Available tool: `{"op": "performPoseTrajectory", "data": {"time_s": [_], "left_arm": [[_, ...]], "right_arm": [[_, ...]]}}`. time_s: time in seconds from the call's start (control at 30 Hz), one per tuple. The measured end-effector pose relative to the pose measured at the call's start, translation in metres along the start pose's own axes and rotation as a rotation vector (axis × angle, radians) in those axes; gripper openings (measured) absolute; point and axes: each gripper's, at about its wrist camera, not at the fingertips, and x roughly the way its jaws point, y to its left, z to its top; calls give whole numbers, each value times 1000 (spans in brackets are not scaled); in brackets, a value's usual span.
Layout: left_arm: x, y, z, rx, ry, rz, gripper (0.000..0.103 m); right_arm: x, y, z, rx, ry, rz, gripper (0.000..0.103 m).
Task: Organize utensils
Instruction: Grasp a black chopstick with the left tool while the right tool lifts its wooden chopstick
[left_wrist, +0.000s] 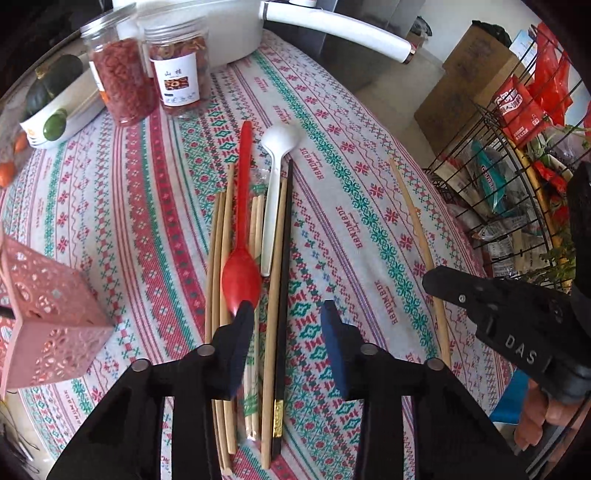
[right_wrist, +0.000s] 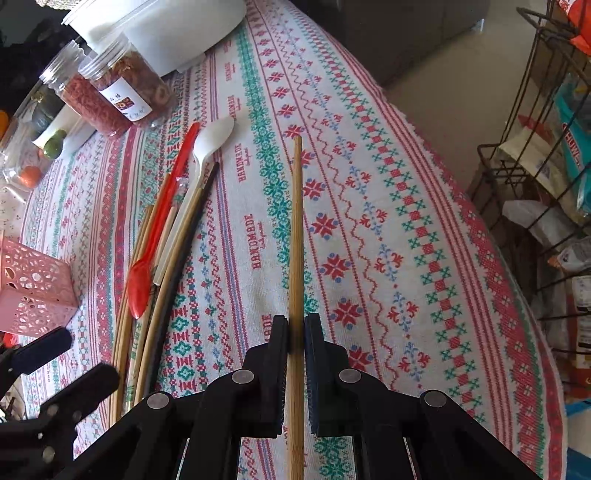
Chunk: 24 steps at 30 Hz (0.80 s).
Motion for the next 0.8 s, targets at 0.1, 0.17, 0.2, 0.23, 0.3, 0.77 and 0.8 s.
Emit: {"op": "performPoseTrajectory", "data": {"time_s": [0.1,0.17,0.2,0.23,0.3,0.77,0.8], "left_arm": [[11,-4,9,2,19,-15,16],[17,-7,12,13,35,-1,12],[20,-8,15,17,47,16,9],[23,-10,16,22,58,29,8],[31,-14,17,33,86,53,7],[60,-28,43,49,188,172,7],[61,-30,44,60,186,179,7]], "right_arm": [[-4,-7,-6,-5,10,17,7],[0,-8,-5,-7,18,27,7],[1,-8,-3,-6,20,32,7],[1,-9,-2,-5,20,37,7],[-1,-12,-2,-4,20,50,7],[-4,-21,-2,14,21,69,7],[-4,-20,-2,14,19,70,7]]}}
